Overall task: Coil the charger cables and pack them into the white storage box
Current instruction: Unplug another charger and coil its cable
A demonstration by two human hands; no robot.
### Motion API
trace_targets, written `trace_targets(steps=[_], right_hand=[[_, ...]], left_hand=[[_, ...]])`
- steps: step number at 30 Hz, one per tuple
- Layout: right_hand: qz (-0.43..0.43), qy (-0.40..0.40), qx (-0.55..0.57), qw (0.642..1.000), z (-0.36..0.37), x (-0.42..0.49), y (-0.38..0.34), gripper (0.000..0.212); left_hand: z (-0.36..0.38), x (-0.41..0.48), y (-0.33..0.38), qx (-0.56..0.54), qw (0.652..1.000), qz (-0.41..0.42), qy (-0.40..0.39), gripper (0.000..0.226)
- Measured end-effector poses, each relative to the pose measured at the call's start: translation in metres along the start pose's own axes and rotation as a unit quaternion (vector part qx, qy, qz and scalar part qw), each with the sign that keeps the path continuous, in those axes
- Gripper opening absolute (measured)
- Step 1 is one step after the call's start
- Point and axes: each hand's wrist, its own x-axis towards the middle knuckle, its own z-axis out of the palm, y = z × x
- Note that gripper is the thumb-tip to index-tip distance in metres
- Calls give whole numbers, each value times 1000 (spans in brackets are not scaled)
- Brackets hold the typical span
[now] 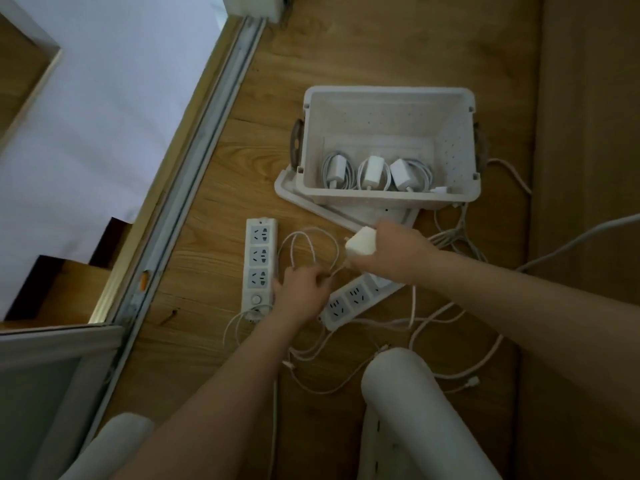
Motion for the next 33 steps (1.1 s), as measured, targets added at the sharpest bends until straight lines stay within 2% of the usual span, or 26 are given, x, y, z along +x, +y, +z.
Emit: trace_targets(steps=[2,4,6,7,10,12,14,17,21,22,24,26,30,33], right_hand=[[44,-39,101,993,-5,1,-5,91],[28,-43,184,982,-11,-5,-20,105],[-22,-16,239,971,-13,-9,-32,120],[-47,-6,253,966,-15,-13,-40,120],[-116,20,268,956,-26,-35,-67,82],[-148,41,282,947,-32,-50,-81,62],[-162,42,297,940,-40,-66,-93,47],[-211,27,302,929,-52,-99,-109,25],[-262,57,331,905,-61,-138,-130,32],[-272,57,324,904,-62,-147,-136,33],[-289,44,277,915,-63,-166,-146,33],[-298,33,220,928,-65,-178,-153,34],[-290,-3,172,941,-69,-193,-150,39],[-297,-10,128,946,-67,-201,-139,36]], left_hand=[[-26,-12,16,-190,982,-6,1,41],[-52,-31,37,-351,935,-6,-51,51],[-75,-47,55,-405,911,-6,-73,43],[-83,-54,62,-423,904,-11,-69,38],[-104,-65,68,-484,874,-39,14,44],[-119,-74,69,-545,835,-42,66,43],[-138,-88,69,-637,766,-25,84,44],[-166,-115,67,-751,657,15,63,51],[-197,-152,67,-832,552,30,42,42],[-202,-160,66,-837,545,30,35,43],[-211,-176,63,-816,577,34,23,45],[-217,-191,61,-789,612,45,17,36],[-223,-227,53,-768,636,62,-27,37],[-228,-256,50,-699,701,108,-90,40]])
